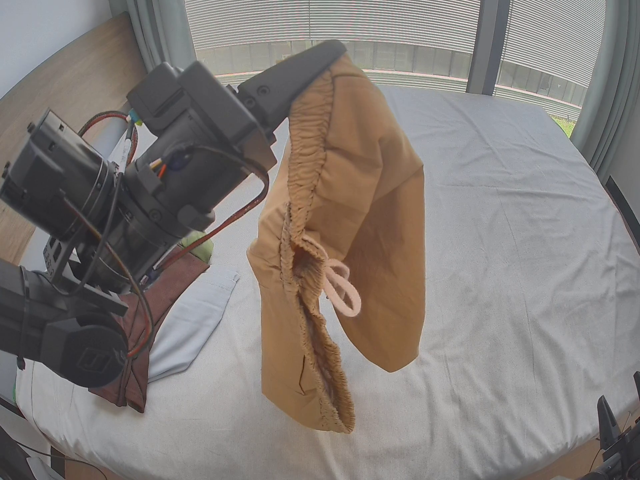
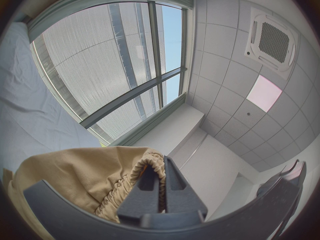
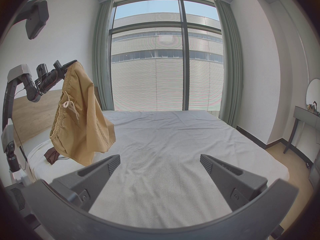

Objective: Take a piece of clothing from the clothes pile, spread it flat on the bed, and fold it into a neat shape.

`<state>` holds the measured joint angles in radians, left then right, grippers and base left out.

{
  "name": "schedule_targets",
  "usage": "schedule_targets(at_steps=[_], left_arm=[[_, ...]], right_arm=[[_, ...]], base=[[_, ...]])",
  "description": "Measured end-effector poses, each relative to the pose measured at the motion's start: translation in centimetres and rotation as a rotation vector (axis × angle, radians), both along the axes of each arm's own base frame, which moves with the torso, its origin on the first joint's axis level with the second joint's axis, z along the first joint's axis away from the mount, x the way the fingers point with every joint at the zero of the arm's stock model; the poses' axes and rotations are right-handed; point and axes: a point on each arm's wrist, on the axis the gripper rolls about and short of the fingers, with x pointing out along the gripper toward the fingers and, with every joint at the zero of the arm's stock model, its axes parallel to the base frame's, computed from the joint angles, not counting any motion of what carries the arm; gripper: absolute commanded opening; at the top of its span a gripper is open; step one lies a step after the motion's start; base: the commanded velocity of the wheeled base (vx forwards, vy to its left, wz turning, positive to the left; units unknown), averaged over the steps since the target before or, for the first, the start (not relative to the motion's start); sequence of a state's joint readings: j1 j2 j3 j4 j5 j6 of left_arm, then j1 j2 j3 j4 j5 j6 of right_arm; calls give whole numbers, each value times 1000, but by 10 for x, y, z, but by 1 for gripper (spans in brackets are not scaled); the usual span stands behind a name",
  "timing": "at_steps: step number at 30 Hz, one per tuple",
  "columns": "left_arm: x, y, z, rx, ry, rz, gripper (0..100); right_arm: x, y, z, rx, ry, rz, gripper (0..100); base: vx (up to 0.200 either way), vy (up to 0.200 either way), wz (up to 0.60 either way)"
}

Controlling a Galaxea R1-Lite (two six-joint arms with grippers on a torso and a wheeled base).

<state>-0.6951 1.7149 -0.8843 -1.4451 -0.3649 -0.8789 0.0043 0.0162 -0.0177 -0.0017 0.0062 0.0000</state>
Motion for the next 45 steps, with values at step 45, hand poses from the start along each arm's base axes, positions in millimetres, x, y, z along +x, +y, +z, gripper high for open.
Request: schedule_targets(at_steps=[45], left_arm=[[73, 31, -112, 358, -30, 275, 0]], right_arm=[[0, 0, 0, -4, 0, -6, 100]], base=[[0, 0, 0]])
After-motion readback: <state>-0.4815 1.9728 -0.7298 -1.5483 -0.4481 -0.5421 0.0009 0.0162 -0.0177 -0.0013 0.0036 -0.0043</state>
